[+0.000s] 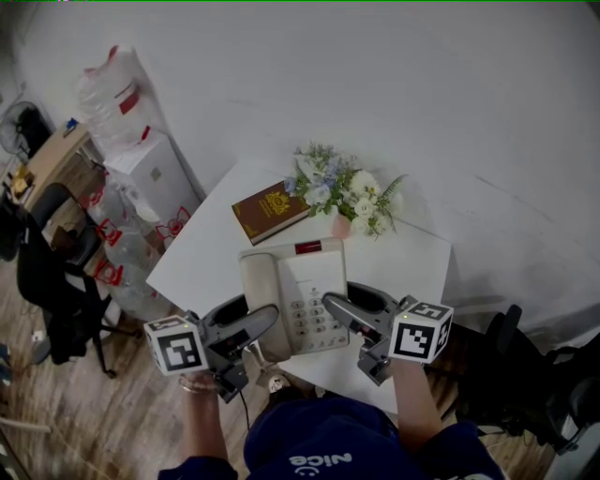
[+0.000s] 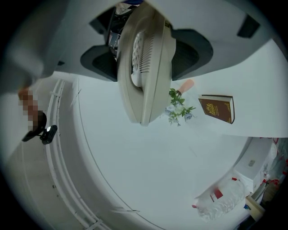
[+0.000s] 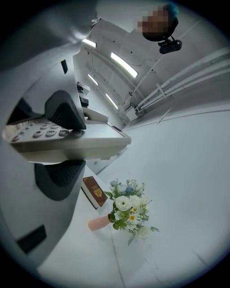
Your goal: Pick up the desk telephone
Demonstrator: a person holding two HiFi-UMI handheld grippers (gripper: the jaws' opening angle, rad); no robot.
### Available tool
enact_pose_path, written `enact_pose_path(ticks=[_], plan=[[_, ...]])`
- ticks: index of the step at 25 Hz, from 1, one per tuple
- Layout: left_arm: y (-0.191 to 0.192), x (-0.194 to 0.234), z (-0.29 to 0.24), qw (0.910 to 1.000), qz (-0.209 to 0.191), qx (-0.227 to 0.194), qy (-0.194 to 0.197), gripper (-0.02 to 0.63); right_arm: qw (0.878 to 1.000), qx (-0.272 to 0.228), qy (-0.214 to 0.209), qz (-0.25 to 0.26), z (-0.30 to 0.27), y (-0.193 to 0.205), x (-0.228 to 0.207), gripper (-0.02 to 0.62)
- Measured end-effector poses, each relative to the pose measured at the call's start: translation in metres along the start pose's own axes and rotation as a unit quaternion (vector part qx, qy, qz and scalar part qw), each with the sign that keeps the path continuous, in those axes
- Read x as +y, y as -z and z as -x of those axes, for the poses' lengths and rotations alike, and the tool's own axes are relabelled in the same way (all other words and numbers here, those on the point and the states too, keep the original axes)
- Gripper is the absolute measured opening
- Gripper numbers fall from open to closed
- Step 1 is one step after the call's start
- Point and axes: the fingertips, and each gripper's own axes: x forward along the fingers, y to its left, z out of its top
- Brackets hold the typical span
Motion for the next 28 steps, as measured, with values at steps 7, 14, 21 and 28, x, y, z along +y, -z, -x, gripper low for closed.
enact_pose_path(ticks=[7,14,21,28], plan=[[-0.02,-0.019,-0.001,0.9991,-0.036,-0.015,0.015,0.38,0.999,-0.024,-0.006,0.029,0.002,-0.023,0.015,0.232],[-0.037,-0.04,0.006,0.9966,-0.068,-0.035,0.032,0.38,0.996,-0.05,-0.016,0.068,0.005,-0.044,0.037,0.232],[-0.048,-0.055,0.009,0.9935,-0.094,-0.051,0.039,0.38,0.993,-0.074,-0.023,0.09,0.009,-0.057,0.051,0.232],[-0.052,-0.063,0.014,0.9916,-0.107,-0.058,0.043,0.38,0.99,-0.089,-0.028,0.109,0.011,-0.062,0.061,0.232]])
